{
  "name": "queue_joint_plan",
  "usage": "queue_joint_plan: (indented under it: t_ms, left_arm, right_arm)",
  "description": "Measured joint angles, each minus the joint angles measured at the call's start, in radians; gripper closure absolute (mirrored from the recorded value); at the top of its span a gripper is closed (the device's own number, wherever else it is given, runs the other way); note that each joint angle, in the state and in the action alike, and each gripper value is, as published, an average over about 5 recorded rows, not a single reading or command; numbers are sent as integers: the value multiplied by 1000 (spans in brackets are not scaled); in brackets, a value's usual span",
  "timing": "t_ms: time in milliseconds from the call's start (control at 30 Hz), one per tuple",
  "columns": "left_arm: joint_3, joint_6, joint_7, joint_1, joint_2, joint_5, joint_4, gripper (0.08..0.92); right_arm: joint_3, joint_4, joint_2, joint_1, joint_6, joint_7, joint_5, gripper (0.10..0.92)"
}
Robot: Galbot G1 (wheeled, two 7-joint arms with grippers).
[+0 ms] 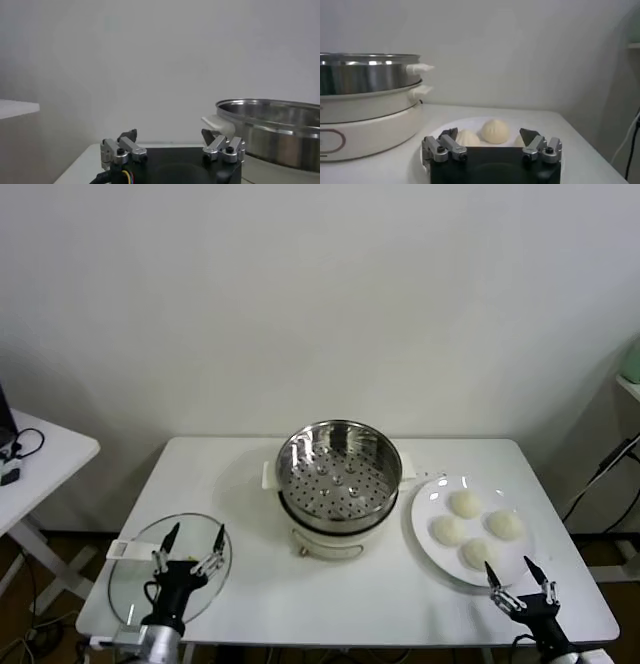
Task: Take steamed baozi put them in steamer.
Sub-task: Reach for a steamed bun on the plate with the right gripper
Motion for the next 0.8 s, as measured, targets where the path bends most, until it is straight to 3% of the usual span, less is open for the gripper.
queue_joint_plan:
  t_ms: [400,800]
  left_arm:
    - [22,5,-4,-14,15,5,16,177]
    - [56,18,-24,-25,40,10,22,177]
  right_arm:
    - [-47,-79,-235,241,-155,-169,-84,203]
    - [-456,-331,-519,768,-146,-536,-241,203]
